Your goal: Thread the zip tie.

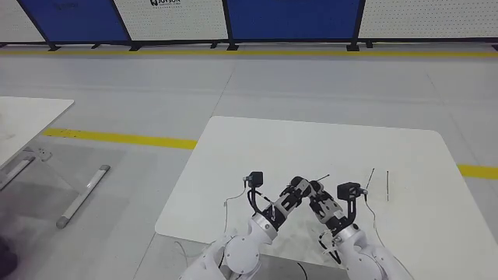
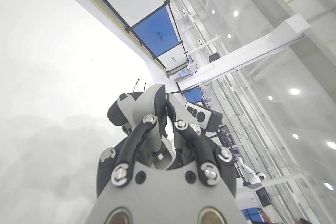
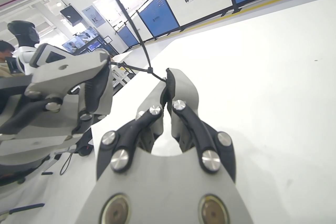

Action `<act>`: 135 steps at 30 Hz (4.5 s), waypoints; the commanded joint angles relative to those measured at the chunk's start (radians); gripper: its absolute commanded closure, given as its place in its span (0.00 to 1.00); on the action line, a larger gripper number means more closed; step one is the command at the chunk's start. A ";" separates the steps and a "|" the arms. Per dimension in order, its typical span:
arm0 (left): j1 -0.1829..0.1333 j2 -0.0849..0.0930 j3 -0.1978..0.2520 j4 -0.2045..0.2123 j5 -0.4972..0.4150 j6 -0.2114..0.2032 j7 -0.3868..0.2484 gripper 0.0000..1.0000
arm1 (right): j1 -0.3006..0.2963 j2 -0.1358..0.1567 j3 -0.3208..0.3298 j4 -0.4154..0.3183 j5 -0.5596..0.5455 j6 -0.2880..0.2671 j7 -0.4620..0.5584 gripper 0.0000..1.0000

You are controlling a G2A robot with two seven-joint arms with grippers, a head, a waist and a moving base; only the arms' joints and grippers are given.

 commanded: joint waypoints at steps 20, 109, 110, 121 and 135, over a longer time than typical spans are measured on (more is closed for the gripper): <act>0.027 0.006 -0.008 -0.039 -0.013 -0.049 -0.013 1.00 | 0.016 -0.007 -0.010 0.032 -0.011 0.009 0.020 1.00; 0.065 -0.002 -0.170 -0.016 -0.203 -0.042 0.242 1.00 | -0.236 0.062 0.517 -0.282 0.819 0.084 -0.166 0.00; 0.065 -0.002 -0.170 -0.016 -0.203 -0.042 0.242 1.00 | -0.236 0.062 0.517 -0.282 0.819 0.084 -0.166 0.00; 0.065 -0.002 -0.170 -0.016 -0.203 -0.042 0.242 1.00 | -0.236 0.062 0.517 -0.282 0.819 0.084 -0.166 0.00; 0.065 -0.002 -0.170 -0.016 -0.203 -0.042 0.242 1.00 | -0.236 0.062 0.517 -0.282 0.819 0.084 -0.166 0.00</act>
